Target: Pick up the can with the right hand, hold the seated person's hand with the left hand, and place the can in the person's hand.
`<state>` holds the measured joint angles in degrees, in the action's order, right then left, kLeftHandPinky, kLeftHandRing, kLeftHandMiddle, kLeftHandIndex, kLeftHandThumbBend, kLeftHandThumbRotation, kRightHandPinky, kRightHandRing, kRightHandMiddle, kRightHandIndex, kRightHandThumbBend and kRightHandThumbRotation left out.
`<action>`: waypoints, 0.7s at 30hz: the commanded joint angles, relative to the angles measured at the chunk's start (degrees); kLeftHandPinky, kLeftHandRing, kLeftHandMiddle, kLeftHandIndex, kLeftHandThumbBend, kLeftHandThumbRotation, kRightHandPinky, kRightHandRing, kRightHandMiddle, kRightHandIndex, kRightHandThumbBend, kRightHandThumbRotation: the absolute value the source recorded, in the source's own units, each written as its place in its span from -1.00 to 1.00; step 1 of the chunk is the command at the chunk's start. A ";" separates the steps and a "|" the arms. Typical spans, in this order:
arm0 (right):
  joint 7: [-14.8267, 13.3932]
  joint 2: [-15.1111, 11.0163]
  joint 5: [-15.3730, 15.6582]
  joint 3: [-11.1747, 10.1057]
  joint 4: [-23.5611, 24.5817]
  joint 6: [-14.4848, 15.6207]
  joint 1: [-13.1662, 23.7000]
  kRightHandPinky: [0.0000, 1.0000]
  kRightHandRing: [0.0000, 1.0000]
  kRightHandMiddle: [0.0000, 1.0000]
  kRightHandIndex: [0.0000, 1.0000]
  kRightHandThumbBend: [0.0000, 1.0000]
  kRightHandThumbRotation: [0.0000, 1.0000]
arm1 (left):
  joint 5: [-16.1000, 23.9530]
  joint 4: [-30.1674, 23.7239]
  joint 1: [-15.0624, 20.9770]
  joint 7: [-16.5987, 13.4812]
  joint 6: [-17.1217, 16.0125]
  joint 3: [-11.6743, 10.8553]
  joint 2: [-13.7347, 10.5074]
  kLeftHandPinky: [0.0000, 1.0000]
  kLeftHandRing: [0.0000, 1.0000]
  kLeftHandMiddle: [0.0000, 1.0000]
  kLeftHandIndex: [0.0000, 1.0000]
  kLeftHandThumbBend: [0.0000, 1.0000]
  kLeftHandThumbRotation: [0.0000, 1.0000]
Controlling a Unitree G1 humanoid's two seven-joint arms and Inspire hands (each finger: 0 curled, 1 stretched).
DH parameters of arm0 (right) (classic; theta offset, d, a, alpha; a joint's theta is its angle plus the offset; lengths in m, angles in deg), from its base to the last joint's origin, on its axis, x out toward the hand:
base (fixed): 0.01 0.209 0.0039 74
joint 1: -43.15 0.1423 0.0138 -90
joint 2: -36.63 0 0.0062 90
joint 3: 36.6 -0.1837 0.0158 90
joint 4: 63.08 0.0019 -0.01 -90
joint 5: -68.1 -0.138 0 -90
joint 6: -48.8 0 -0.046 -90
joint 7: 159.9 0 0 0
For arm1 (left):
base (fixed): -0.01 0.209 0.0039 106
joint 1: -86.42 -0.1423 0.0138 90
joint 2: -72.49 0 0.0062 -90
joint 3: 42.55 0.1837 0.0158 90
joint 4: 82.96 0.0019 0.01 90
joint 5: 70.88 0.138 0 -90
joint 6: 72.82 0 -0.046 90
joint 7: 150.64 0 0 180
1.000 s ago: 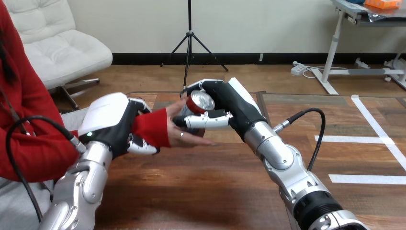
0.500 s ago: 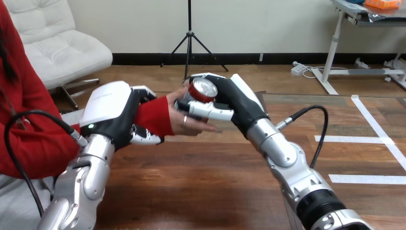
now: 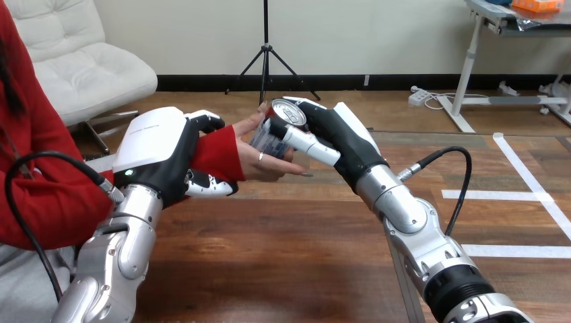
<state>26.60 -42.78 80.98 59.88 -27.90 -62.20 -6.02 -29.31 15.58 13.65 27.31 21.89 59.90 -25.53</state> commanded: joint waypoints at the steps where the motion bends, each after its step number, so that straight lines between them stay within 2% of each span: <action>1: -0.21 -1.27 -0.92 -0.66 2.97 -2.53 1.19 0.48 0.71 0.76 0.78 1.00 0.91 | 1.17 -2.66 2.95 -1.00 -0.73 -0.14 -0.86 0.44 0.64 0.63 0.62 0.89 -0.28; 2: -0.19 -1.29 -0.99 -0.71 2.93 -2.66 1.13 0.49 0.71 0.76 0.79 1.00 0.94 | 1.16 -2.68 2.88 -0.99 -0.72 -0.14 -0.86 0.46 0.66 0.65 0.64 0.93 -0.20; 6: 0.24 -1.28 -1.59 -1.06 2.85 -2.99 0.92 0.52 0.73 0.78 0.82 1.00 0.98 | 1.03 -2.62 2.70 -0.93 -0.81 -0.17 -0.84 0.50 0.68 0.68 0.67 0.98 -0.09; 11: 1.81 -0.96 -4.18 -2.25 3.28 -2.71 0.26 0.56 0.75 0.81 0.85 1.00 0.99 | 0.22 -2.69 2.33 0.14 -0.94 -0.27 -0.95 0.59 0.74 0.73 0.73 1.00 0.08; 21: 2.49 -1.22 -5.82 -2.44 4.27 -3.41 -0.78 0.57 0.78 0.84 0.86 1.00 1.00 | -1.44 -2.68 1.73 1.60 -1.86 -0.59 -1.21 0.66 0.79 0.79 0.81 1.00 0.21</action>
<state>28.87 -42.95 76.61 58.92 -26.89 -63.84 -7.46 -30.17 15.50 13.61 28.73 21.32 59.89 -25.71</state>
